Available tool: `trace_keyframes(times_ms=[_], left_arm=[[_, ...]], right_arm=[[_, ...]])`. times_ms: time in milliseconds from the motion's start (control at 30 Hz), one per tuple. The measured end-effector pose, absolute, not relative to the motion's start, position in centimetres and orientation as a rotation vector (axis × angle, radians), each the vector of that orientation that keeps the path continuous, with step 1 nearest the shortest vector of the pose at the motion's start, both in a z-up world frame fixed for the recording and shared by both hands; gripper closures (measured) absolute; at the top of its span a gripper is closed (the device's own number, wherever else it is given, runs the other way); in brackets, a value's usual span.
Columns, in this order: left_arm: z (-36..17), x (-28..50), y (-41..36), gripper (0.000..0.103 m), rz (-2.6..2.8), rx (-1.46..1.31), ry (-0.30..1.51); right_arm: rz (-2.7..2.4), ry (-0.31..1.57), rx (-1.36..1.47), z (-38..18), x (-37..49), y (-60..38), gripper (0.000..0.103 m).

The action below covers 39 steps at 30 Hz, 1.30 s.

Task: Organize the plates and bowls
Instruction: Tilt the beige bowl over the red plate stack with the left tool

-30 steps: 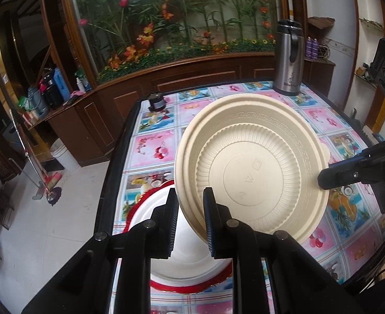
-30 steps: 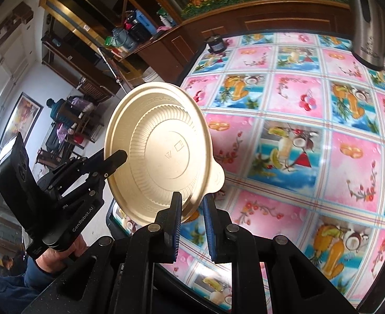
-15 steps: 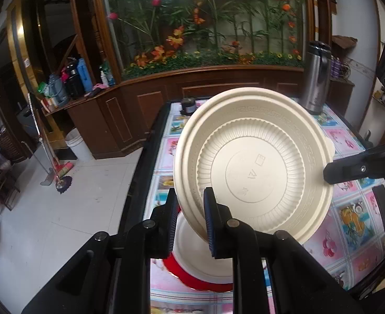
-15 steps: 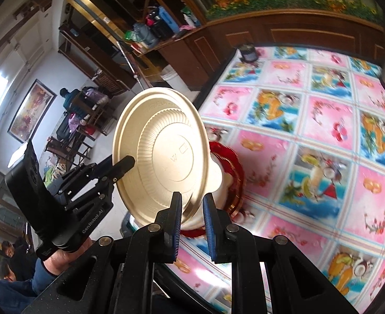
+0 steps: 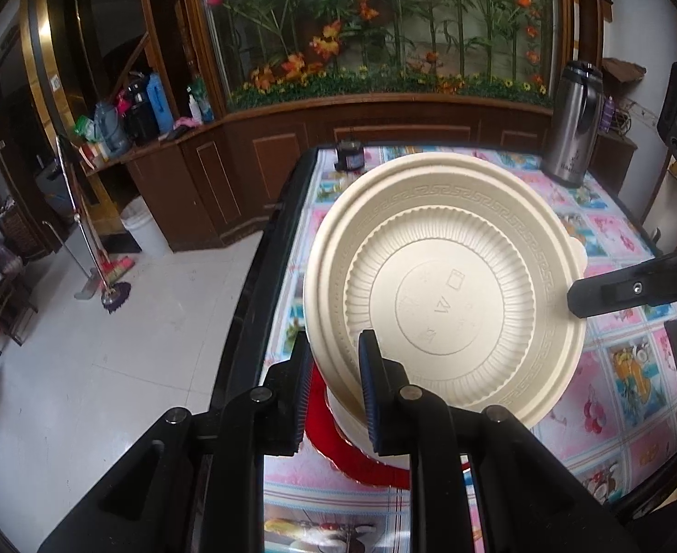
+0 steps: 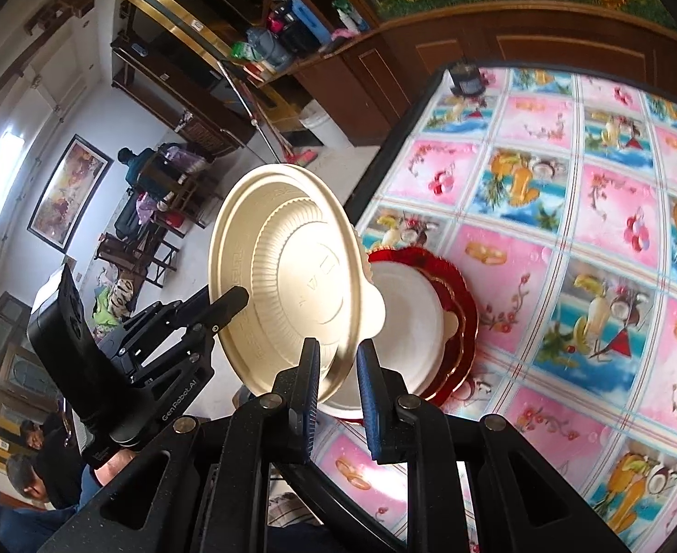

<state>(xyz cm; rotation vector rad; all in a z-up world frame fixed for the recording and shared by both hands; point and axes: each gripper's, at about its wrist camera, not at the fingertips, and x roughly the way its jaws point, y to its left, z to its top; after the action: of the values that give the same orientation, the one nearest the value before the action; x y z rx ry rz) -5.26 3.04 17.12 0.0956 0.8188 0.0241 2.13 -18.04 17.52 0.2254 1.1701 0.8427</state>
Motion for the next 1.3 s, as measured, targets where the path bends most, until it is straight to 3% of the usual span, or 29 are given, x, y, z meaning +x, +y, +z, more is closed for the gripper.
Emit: trace_keyframes(times_ms=[433, 1300], left_arm=[[13.4, -4.1, 3.1, 0.085, 0.003, 0.104, 0.938], [11.9, -3.2, 3.5, 0.084, 0.018, 0.099, 0.975]], right_arm=[[0.777, 1.348, 0.284, 11.0, 3.4, -17.9, 0.084], [0.771, 1.381, 0.286, 9.7, 3.9, -17.4, 0.082]])
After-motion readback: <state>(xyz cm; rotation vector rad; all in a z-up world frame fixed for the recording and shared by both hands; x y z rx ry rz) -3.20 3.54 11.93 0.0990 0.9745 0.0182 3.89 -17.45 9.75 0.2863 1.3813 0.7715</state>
